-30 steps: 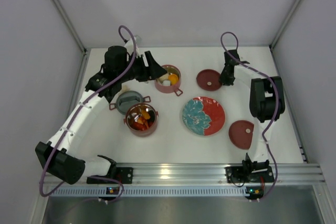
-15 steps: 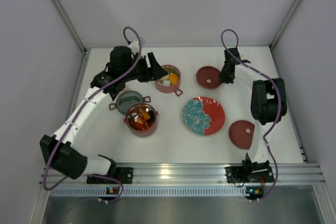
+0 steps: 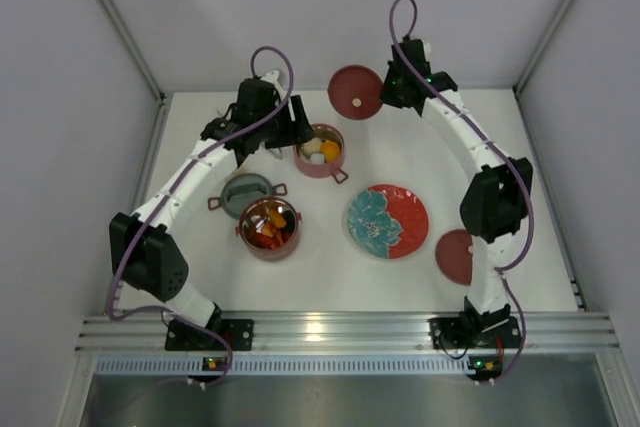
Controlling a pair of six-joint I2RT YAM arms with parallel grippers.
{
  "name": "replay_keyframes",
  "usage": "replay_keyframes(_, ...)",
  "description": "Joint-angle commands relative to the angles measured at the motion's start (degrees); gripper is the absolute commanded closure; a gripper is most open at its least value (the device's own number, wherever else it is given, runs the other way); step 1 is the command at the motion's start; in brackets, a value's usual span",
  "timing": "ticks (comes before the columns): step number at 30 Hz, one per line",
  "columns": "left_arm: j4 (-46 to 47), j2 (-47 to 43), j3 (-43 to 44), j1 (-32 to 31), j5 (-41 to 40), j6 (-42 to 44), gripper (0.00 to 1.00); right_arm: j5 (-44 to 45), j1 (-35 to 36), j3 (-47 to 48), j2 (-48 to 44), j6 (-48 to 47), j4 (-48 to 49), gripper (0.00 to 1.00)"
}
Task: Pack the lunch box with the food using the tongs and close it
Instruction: Close the box lid on the packing box.
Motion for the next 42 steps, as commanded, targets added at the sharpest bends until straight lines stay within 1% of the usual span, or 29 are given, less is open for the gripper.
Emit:
replay_keyframes(1, -0.3, 1.8, 3.8, 0.2, -5.8, 1.3, 0.30, -1.1, 3.4, 6.5, 4.7, 0.1, -4.8, 1.00)
replay_keyframes(3, -0.7, 4.0, 5.5, 0.5, -7.0, 1.7, 0.30, -2.2, 4.9, 8.1, 6.6, 0.8, -4.6, 1.00)
replay_keyframes(4, -1.3, 4.8, 6.0, 0.6, -9.2, 1.8, 0.30, -2.7, 5.3, 8.4, 7.3, 1.1, -4.6, 1.00)
replay_keyframes(8, -1.9, 8.8, 7.5, 0.5, -13.6, 2.6, 0.30, -3.2, 7.2, 10.1, 9.7, 1.6, -4.6, 1.00)
replay_keyframes(14, -2.7, 13.4, 9.4, 0.6, -18.6, 3.4, 0.31, -3.6, 9.3, 9.4, 11.9, 1.6, -4.1, 1.00)
replay_keyframes(20, -3.6, 16.2, 10.0, 0.6, -24.0, 5.5, 0.32, -4.4, 11.3, 8.8, 13.6, 0.9, -3.9, 1.00)
replay_keyframes(27, -4.1, 18.9, 10.3, 0.7, -26.7, 5.5, 0.32, -4.5, 12.7, 7.5, 15.4, 0.6, -3.0, 1.00)
replay_keyframes(42, -4.3, 25.1, 13.4, 0.7, -27.1, 6.0, 0.31, -1.3, 12.7, 4.0, 14.8, -0.3, -3.0, 1.00)
